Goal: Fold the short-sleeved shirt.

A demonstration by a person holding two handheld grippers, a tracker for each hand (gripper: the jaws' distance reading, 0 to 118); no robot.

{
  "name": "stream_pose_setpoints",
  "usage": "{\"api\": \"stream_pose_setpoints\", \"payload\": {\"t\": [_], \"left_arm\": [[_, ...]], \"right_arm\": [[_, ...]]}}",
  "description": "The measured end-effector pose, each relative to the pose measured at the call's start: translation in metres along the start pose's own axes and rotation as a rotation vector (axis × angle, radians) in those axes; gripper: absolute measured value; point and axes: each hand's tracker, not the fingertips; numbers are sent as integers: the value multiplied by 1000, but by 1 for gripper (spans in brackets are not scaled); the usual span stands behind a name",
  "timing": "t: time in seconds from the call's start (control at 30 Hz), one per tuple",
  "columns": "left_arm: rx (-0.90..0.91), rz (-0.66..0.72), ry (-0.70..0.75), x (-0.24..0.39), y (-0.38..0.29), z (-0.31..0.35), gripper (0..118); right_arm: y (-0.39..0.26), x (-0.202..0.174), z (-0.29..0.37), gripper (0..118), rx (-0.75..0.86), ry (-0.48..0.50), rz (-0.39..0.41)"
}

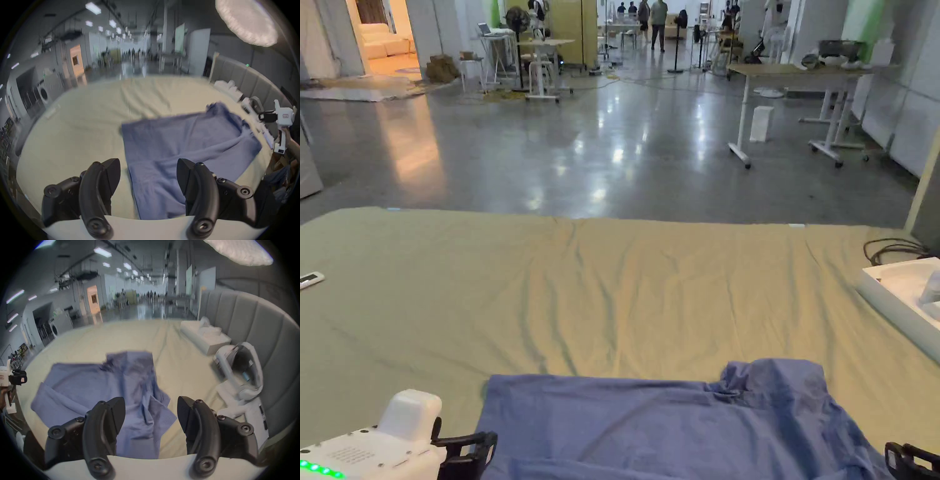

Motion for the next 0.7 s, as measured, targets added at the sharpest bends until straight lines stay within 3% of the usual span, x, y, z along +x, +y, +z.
{"api": "stream_pose_setpoints", "payload": {"t": [0.1,0.17,0.33,0.4,0.43,0.47,0.5,0.53,0.57,0.6,0.7], "left_arm": [[214,-15,30,32,10,88,77],[287,30,33,52,9,130,77],[451,-74,93,96,3,192,77],[451,-119,148,113,2,203,74],[450,-135,146,118,2,207,67],[431,-113,124,122,-2,210,49],[440,-122,120,127,-3,215,14],[441,-131,128,135,-2,216,3],[454,-139,140,137,-4,221,2],[471,-137,106,138,-4,225,1],[462,-128,89,143,-8,229,1]], "right_arm": [[-5,-20,83,72,222,67,-39],[-8,-49,131,72,315,46,-39],[-20,-110,194,72,393,-47,73],[-26,-127,214,71,437,-9,71],[-24,-131,218,70,446,14,68],[-24,-137,223,64,443,11,73],[-24,-144,227,44,443,10,83],[-24,-149,230,24,452,7,89],[-23,-146,229,5,444,7,89],[-24,-148,231,0,439,2,92],[-26,-144,230,0,417,45,70]]}}
